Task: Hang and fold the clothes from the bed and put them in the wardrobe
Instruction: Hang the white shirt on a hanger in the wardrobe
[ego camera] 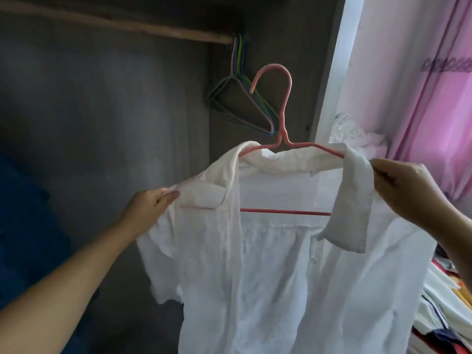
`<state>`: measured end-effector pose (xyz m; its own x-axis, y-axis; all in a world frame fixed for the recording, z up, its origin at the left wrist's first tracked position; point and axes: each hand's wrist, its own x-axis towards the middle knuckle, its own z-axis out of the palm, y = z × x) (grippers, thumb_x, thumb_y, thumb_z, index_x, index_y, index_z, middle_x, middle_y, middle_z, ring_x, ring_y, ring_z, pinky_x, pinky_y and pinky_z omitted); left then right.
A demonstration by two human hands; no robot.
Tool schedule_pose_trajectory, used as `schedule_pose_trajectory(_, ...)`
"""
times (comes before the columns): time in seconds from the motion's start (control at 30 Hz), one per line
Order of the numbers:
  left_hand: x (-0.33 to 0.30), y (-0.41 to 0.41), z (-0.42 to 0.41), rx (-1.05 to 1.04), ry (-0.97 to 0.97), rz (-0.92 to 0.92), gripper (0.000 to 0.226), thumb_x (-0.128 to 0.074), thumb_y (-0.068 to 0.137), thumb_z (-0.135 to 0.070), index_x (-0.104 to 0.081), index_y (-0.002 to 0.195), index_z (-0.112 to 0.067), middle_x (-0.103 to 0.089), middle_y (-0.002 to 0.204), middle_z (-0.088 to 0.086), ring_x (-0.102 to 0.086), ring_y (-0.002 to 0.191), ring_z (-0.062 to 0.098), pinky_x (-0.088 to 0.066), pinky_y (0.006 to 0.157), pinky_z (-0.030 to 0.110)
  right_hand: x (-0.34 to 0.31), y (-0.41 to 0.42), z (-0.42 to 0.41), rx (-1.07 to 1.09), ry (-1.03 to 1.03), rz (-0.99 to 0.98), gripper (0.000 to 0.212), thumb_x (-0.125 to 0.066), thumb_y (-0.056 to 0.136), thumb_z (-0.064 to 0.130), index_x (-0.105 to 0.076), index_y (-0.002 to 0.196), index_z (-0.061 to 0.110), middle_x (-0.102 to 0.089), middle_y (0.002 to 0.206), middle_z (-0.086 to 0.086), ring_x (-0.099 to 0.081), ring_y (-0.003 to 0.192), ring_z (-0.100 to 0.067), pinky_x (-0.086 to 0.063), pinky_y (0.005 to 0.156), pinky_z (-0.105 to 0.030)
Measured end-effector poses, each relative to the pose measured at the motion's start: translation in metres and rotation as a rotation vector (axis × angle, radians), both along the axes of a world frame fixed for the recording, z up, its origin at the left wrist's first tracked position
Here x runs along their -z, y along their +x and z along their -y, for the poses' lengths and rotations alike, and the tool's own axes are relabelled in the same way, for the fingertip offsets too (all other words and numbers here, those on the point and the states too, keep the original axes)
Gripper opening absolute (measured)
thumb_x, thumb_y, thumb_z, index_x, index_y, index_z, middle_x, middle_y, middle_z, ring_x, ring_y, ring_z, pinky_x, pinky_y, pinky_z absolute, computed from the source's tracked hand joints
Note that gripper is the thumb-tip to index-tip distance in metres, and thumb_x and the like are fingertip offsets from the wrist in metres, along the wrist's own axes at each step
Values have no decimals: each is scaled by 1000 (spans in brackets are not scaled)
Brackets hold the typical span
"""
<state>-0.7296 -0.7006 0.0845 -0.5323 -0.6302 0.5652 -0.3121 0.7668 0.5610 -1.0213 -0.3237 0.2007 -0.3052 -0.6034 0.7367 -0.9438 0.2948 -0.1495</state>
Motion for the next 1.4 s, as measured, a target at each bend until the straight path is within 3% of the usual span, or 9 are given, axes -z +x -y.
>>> schedule_pose_trajectory(0.13,8,9,0,-118,6,188,65,-35,86,-74,-44,48,-22,-49,49,5,-56,54,28,-43,59,36,3,7,8,-35,2,-52,32,-54,88,6,-44,60,19,-37,46,11,-35,41,-13,-39,46,-31)
schedule_pose_trajectory(0.23,12,3,-8,-174,52,355,53,-36,98,-47,-69,94,-5,-67,96,20,-63,93,34,-46,81,36,10,11,19,-31,59,-13,35,-56,90,7,-46,58,18,-41,46,9,-40,43,-11,-38,47,-33)
schedule_pose_trajectory(0.4,-30,-26,-48,-105,15,-89,63,-38,96,-54,-34,146,-16,-37,147,13,-34,136,25,-27,110,33,13,42,45,-139,83,94,43,-52,91,14,-38,54,31,-39,44,8,-39,43,-6,-34,50,-12)
schedule_pose_trajectory(0.5,-54,-46,-65,-49,15,-66,75,-41,85,-66,-32,146,-24,-39,147,4,-35,134,18,-28,101,27,10,74,69,-245,169,233,34,-51,94,19,-51,61,28,-52,54,9,-48,55,-5,-35,52,-14)
schedule_pose_trajectory(0.7,-61,-16,-20,-201,63,-113,25,-47,96,-11,-66,112,-10,-67,109,15,-61,98,29,-43,80,29,-10,140,101,-689,326,939,36,-51,95,8,-77,87,32,-74,83,6,-67,73,-9,-54,67,-21)
schedule_pose_trajectory(0.9,-114,24,12,-141,442,-348,30,-40,101,-26,-54,126,-24,-62,121,4,-59,110,24,-47,99,40,-47,208,194,-637,259,566,26,-45,98,15,-65,99,-2,-63,93,-27,-47,68,-17,-50,65,-40)
schedule_pose_trajectory(1.03,-160,89,24,-30,585,-615,41,-40,98,-52,-53,130,-30,-62,121,-3,-60,103,12,-50,95,40,-70,263,263,-676,160,521,33,-42,99,24,-70,83,26,-62,63,12,-57,54,-1,-38,45,-6)
schedule_pose_trajectory(1.17,-204,146,40,-37,572,-758,33,-43,97,-48,-61,114,-25,-66,108,2,-62,102,21,-51,92,42,-100,328,327,-767,24,513,29,-43,96,13,-65,105,-2,-66,102,-20,-58,83,-29,-42,68,-34)
schedule_pose_trajectory(1.4,-278,199,88,-527,218,-314,48,-50,90,-17,-46,137,-6,-50,137,14,-48,126,30,-39,106,38,-126,411,404,-914,35,623,25,-38,91,6,-61,80,2,-49,60,0,-43,52,-11,-31,48,-24)
